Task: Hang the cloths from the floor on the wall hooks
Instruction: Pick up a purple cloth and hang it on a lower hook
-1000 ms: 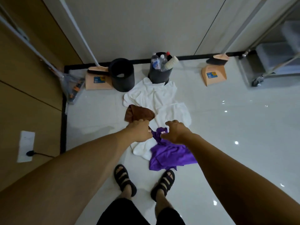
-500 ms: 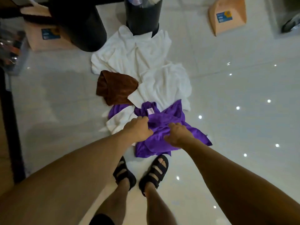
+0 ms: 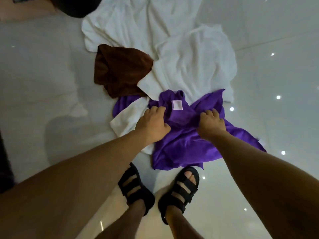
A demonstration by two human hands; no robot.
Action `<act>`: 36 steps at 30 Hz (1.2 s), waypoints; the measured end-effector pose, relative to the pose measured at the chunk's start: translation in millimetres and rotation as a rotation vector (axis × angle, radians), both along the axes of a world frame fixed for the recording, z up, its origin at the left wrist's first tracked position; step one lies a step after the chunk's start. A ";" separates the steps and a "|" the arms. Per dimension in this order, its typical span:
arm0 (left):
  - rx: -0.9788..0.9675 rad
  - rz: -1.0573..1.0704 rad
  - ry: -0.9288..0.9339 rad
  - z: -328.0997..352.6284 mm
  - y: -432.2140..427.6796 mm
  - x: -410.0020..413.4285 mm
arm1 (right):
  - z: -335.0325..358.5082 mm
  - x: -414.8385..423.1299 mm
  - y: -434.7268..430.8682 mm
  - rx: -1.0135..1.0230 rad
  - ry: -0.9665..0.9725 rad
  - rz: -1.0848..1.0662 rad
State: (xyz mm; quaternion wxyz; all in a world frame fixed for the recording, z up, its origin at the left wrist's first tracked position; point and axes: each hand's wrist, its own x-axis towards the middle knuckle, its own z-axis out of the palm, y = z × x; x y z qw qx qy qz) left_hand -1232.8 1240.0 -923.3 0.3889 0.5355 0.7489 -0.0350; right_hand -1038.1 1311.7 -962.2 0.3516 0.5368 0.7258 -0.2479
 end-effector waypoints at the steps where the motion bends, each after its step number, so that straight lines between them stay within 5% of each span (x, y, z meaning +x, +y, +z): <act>1: 0.000 -0.006 -0.011 5.0 -0.5 0.4 | 3.5 -0.9 -0.4 0.002 0.001 0.043; 4: 0.027 -0.047 -0.043 27.9 -1.3 1.3 | 29.4 -10.6 -1.7 0.081 0.143 0.090; 9: 0.106 -0.160 -0.164 94.3 4.8 -8.6 | 124.0 -44.9 -1.1 -0.036 0.623 -0.144; 13: 0.240 -0.055 -0.282 178.8 18.6 -38.6 | 222.1 -77.4 8.9 0.029 0.868 -0.191; 23: 0.203 0.086 -0.304 413.6 -7.1 -120.0 | 466.7 -129.3 45.0 -0.150 0.793 0.052; 29: 0.324 0.456 -0.422 526.5 -38.5 -138.9 | 591.7 -156.3 50.9 -0.138 0.835 0.078; 32: 0.445 0.702 -0.520 586.3 -43.9 -142.5 | 634.6 -162.5 40.8 -0.271 0.867 0.062; 36: 0.683 0.775 -0.629 658.4 -52.4 -134.5 | 691.5 -182.7 15.2 -0.415 1.002 0.073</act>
